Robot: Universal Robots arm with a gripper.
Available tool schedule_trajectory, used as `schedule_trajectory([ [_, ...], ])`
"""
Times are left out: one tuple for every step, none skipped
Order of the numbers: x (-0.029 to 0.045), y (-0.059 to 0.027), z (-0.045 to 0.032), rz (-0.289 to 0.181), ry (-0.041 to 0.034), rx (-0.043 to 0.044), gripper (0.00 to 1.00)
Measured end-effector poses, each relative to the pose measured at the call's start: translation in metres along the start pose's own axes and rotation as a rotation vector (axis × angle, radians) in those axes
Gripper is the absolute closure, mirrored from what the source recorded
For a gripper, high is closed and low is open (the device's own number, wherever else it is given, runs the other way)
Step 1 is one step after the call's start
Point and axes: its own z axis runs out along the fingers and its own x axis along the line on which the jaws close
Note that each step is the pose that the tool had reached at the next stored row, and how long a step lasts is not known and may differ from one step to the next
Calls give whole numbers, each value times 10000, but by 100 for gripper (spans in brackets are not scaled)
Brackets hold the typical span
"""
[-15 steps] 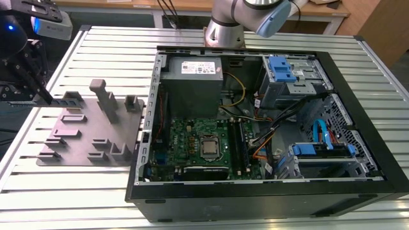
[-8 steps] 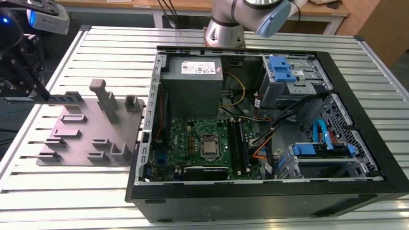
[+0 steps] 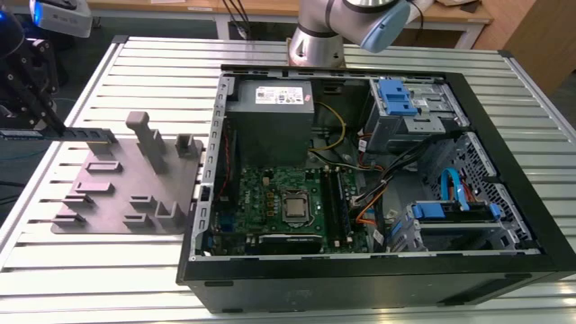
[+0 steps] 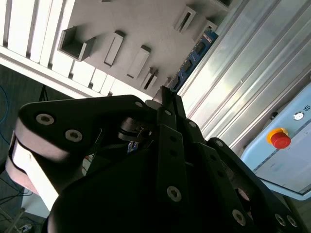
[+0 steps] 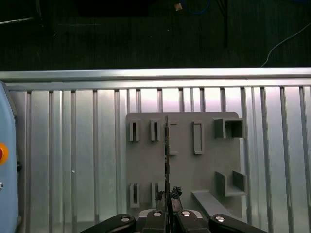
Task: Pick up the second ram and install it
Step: 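Pick up the second ram and move it above second insertion slot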
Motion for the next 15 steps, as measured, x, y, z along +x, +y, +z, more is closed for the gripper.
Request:
schedule_trajectory([
  [-1, 1, -15, 0, 0, 1, 89],
  [-2, 1, -30, 0, 1, -1, 89],
  [-2, 2, -44, 0, 0, 0, 89],
  [-3, 3, -58, 0, 0, 0, 89],
  [-4, 3, -73, 0, -1, 1, 89],
  [-5, 4, -88, 0, -1, 1, 89],
  [-6, 5, -101, 0, 0, 1, 89],
  [-6, 5, -115, 0, 0, 0, 89],
  [-7, 6, -128, 0, -1, 1, 89],
  [-8, 7, -144, 0, 1, 0, 89],
  [-9, 8, -158, 0, 0, 0, 89],
  [-10, 9, -176, 0, 0, 0, 89],
  [-11, 10, -195, 0, -1, 0, 89],
  [-12, 10, -212, 0, 0, 0, 89],
  [-12, 11, -220, 0, 0, 0, 89],
])
